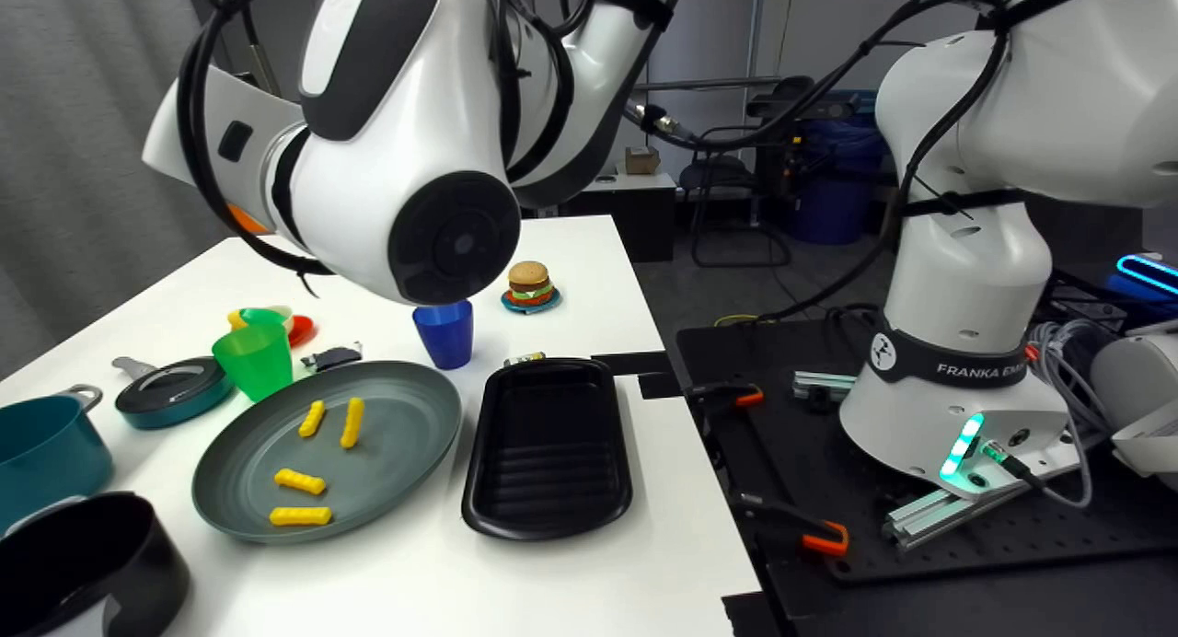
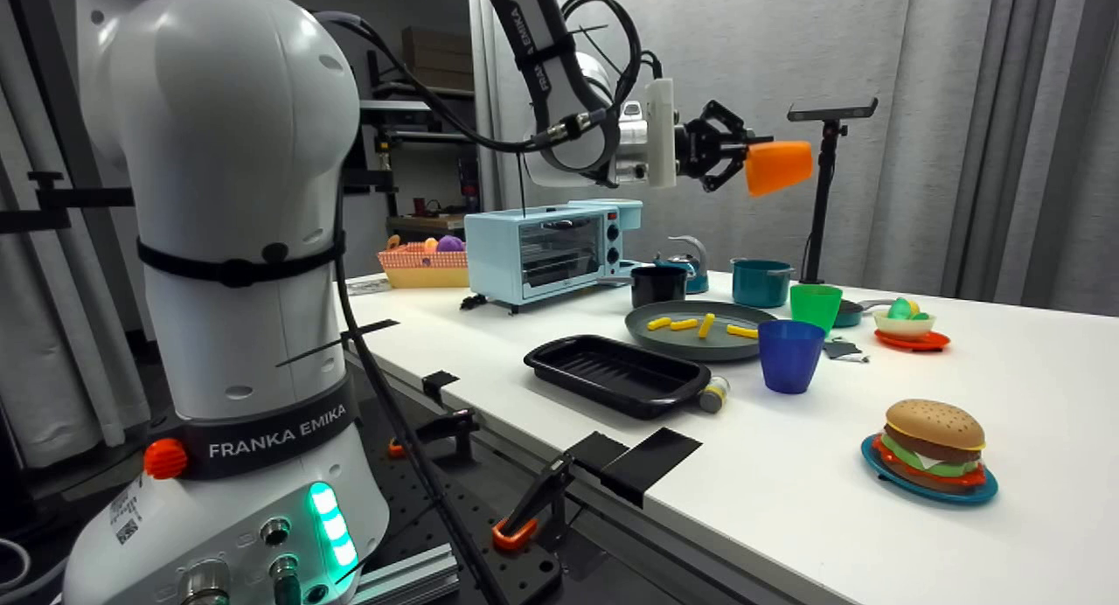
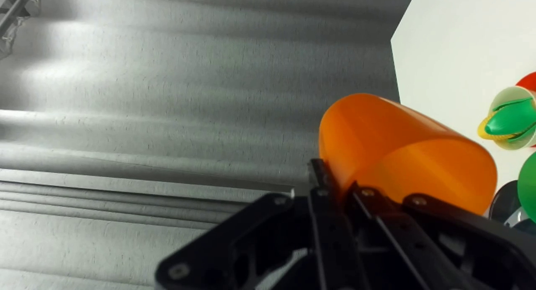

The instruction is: Move the objects from the orange cup to the gray plate

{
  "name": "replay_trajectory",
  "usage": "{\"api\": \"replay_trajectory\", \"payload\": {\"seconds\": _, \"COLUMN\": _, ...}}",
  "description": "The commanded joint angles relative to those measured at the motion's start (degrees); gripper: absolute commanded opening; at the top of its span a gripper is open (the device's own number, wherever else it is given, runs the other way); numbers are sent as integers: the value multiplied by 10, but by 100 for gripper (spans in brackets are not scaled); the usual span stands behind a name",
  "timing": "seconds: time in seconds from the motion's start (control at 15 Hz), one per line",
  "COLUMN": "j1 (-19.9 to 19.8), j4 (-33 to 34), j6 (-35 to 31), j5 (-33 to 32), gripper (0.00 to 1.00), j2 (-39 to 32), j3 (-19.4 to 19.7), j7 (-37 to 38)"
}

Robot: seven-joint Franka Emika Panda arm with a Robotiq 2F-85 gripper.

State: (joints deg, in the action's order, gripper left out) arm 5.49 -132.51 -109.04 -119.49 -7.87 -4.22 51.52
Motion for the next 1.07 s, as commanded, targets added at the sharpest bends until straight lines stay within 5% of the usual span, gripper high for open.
{"api": "replay_trajectory", "payload": {"seconds": 0.0, "j1": -2, "j4": -12, "j6": 32, "j5": 17, "gripper": 2, "j2": 8, "j3": -10, "j7": 12}}
{"api": "replay_trajectory", "payload": {"seconds": 0.4, "j1": 0, "j4": -10, "j6": 51, "j5": 104, "gripper": 2, "j2": 5, "j3": -18, "j7": 27}}
{"api": "replay_trajectory", "payload": {"seconds": 1.0, "j1": 5, "j4": 7, "j6": 47, "j5": 337, "gripper": 2, "j2": -7, "j3": -33, "j7": 154}}
